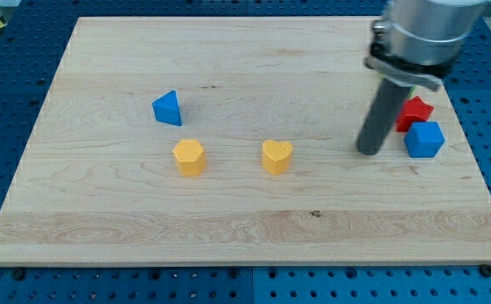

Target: Push yellow heart closer to blue cube

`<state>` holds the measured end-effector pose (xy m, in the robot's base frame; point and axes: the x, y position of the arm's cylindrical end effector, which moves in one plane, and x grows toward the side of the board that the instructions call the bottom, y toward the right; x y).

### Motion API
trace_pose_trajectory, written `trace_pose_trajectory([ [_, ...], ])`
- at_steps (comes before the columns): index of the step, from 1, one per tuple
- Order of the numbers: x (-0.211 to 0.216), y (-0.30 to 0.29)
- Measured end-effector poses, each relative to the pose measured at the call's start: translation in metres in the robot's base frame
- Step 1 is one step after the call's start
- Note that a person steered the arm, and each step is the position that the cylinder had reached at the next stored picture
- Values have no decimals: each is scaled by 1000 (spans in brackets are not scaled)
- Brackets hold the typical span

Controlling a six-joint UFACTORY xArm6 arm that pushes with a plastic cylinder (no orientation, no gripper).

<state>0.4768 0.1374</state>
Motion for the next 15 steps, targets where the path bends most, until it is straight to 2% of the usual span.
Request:
trace_pose_trajectory([
  [3,-16,-147],
  [4,4,-150],
  [5,27,-148],
  [8,25,-104],
  [9,12,-101],
  [13,22,16],
  [15,55,-2],
])
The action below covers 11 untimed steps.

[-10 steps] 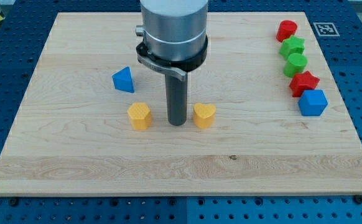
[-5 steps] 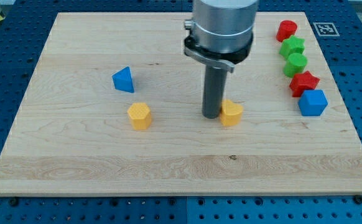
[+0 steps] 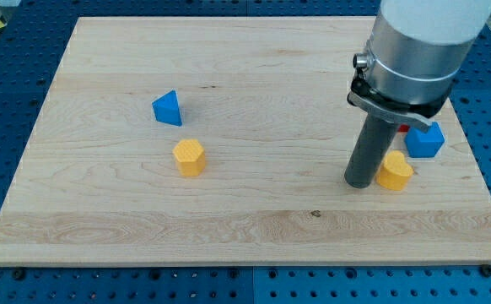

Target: Push yellow heart closer to blue cube

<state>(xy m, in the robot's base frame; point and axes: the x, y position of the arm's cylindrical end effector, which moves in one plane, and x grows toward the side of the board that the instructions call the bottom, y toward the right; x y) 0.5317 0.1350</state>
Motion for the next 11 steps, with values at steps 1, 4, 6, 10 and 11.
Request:
trace_pose_trajectory([
  [1,3,9],
  [4,2,29],
  [6,-20,26],
  [10,-21,50],
  [11,-21,62],
])
